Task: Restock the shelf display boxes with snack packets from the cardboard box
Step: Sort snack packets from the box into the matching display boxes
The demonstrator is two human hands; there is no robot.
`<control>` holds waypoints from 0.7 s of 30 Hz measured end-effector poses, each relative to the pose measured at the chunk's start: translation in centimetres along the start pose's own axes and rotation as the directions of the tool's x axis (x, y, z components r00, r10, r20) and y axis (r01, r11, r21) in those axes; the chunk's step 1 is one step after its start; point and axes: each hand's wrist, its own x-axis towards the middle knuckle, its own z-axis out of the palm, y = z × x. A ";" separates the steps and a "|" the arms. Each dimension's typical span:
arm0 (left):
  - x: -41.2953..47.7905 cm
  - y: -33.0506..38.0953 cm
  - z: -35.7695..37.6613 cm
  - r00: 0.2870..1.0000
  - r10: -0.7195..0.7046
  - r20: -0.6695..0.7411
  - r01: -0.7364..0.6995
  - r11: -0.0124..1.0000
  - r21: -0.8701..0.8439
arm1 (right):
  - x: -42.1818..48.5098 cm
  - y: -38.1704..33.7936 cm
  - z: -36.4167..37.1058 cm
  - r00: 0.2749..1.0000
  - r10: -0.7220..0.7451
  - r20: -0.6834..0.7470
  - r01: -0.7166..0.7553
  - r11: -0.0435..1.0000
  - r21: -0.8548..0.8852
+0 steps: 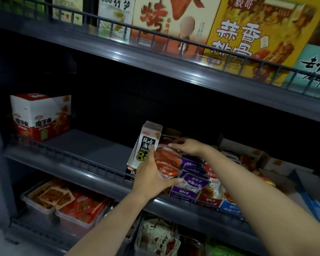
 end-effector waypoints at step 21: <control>0.5 0.9 -0.7 0.997 0.037 0.062 -0.031 0.995 -0.099 | 1.8 0.6 1.3 0.985 -0.086 -0.148 0.101 0.990 0.097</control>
